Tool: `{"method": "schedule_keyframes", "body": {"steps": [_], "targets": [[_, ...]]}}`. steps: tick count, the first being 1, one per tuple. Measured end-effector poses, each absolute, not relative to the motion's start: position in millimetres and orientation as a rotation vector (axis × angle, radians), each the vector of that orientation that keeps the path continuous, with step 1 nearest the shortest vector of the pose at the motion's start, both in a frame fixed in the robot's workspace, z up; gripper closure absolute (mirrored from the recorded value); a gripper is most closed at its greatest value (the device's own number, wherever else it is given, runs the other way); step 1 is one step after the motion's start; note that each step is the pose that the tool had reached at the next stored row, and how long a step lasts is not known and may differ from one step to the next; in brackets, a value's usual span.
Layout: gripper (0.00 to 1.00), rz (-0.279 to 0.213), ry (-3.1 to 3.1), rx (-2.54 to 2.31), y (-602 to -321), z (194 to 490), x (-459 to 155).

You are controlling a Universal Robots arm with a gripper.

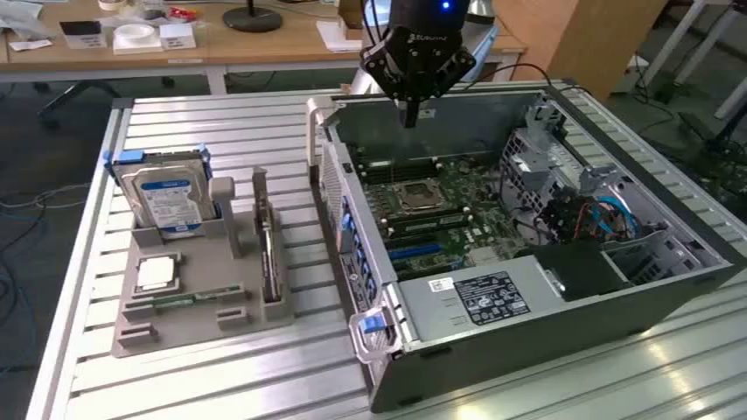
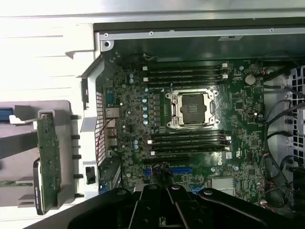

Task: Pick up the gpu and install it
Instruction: 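Reach for the gpu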

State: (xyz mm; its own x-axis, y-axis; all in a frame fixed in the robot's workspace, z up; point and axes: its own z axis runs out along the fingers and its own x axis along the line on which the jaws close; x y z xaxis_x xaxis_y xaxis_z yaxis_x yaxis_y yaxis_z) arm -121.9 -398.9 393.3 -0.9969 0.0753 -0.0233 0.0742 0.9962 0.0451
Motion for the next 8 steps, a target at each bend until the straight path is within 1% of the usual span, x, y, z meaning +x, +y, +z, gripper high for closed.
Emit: {"method": "schedule_keyframes", "body": {"steps": [8], "targets": [[0.89,0.069,3.114,0.117,-398.9,393.3,-121.9]]}}
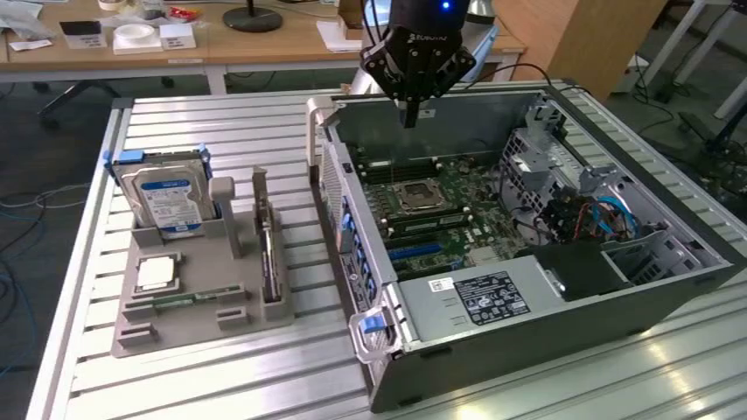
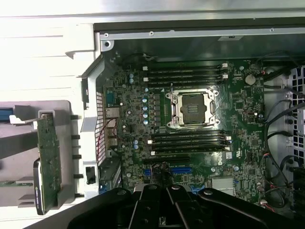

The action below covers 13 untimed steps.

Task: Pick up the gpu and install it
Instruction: 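Reach for the gpu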

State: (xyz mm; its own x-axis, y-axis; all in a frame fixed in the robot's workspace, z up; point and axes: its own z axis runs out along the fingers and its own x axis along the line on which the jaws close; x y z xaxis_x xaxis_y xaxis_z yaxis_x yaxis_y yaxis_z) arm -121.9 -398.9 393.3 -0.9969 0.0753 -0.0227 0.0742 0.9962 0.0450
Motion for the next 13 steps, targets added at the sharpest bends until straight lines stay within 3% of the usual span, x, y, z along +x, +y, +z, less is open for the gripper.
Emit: {"method": "schedule_keyframes", "body": {"steps": [13], "targets": [[0.89,0.069,3.114,0.117,-398.9,393.3,-124.5]]}}
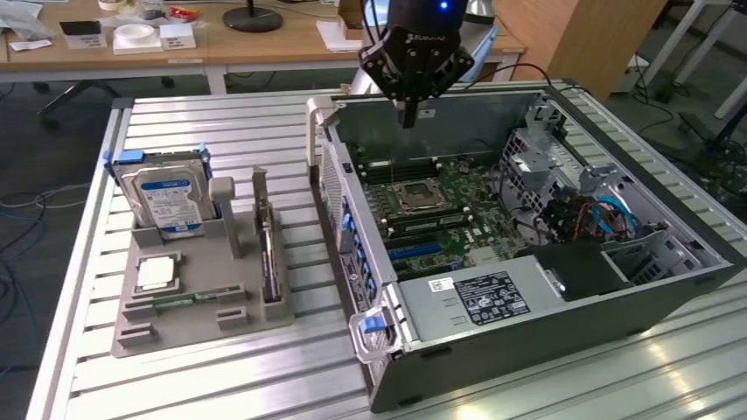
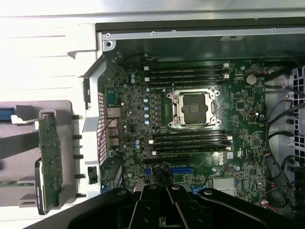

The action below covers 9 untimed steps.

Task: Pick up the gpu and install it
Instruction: 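Reach for the gpu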

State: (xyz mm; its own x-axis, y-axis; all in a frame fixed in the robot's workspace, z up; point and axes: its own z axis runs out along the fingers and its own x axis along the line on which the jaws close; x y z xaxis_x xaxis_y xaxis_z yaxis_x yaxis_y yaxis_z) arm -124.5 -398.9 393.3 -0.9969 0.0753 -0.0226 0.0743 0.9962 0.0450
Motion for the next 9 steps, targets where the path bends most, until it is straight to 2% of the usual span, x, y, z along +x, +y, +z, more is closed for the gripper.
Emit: {"method": "schedule_keyframes", "body": {"steps": [9], "targets": [[0.89,0.069,3.114,0.117,-398.9,393.2,-139.0]]}}
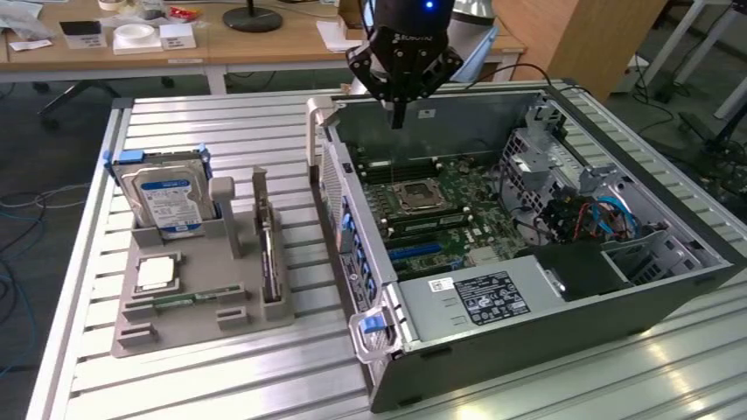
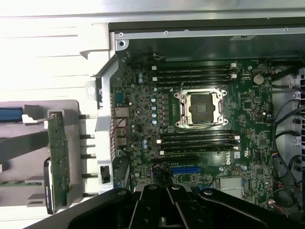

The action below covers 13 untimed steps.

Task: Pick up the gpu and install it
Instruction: 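Reach for the gpu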

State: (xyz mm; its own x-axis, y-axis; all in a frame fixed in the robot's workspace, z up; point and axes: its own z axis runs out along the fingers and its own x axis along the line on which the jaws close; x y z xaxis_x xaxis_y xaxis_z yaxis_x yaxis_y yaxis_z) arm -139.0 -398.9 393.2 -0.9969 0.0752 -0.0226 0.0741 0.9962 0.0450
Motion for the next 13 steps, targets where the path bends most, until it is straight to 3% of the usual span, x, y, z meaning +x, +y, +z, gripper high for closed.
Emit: {"method": "schedule_keyframes", "body": {"steps": [13], "targets": [[0.89,0.069,3.114,0.117,-398.8,393.2,-162.3]]}}
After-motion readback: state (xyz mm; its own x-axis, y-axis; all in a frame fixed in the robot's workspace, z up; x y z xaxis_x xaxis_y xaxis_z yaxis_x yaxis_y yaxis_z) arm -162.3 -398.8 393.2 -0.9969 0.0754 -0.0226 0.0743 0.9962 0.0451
